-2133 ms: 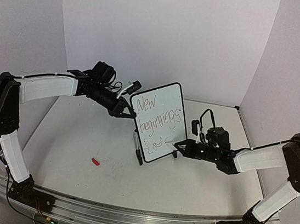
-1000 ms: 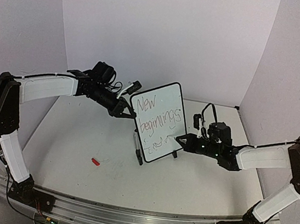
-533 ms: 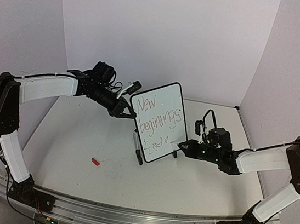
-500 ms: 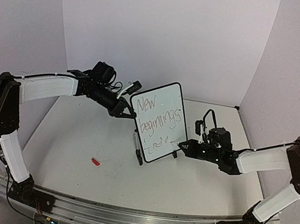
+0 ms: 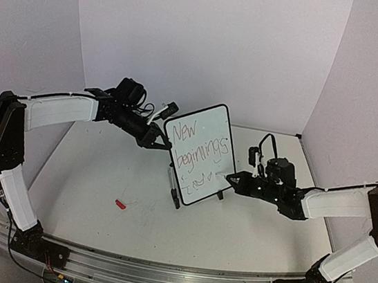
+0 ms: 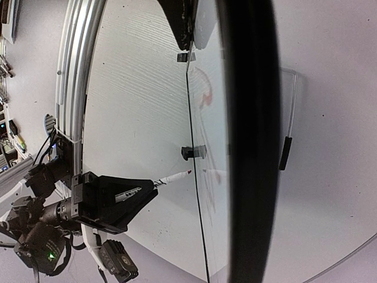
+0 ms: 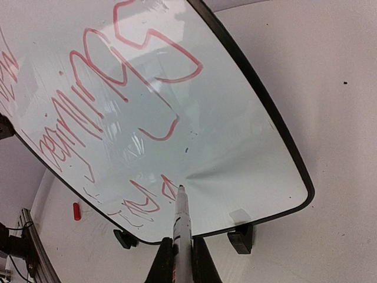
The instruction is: Write a sentence on the whiteboard
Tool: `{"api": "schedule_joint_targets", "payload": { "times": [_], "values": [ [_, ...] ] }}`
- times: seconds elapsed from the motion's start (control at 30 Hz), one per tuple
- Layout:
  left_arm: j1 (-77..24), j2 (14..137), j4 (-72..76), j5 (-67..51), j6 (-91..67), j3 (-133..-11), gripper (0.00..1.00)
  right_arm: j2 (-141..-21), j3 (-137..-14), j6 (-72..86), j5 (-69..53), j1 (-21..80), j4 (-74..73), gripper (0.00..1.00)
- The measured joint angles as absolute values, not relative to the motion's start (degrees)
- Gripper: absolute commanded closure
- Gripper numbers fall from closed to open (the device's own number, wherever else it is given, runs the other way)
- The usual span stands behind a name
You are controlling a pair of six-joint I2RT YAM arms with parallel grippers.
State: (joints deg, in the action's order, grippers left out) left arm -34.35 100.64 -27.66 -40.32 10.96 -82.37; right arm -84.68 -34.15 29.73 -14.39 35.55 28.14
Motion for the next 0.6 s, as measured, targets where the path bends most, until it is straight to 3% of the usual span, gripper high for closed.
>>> {"api": "schedule_joint_targets", "payload": {
  "times": [0.6],
  "values": [
    [-34.3,100.6,-28.0,-40.3,10.9,-82.4,1.00,-87.0,-35.5,29.6,-13.7,35.4,28.7,1.00]
  ]
}}
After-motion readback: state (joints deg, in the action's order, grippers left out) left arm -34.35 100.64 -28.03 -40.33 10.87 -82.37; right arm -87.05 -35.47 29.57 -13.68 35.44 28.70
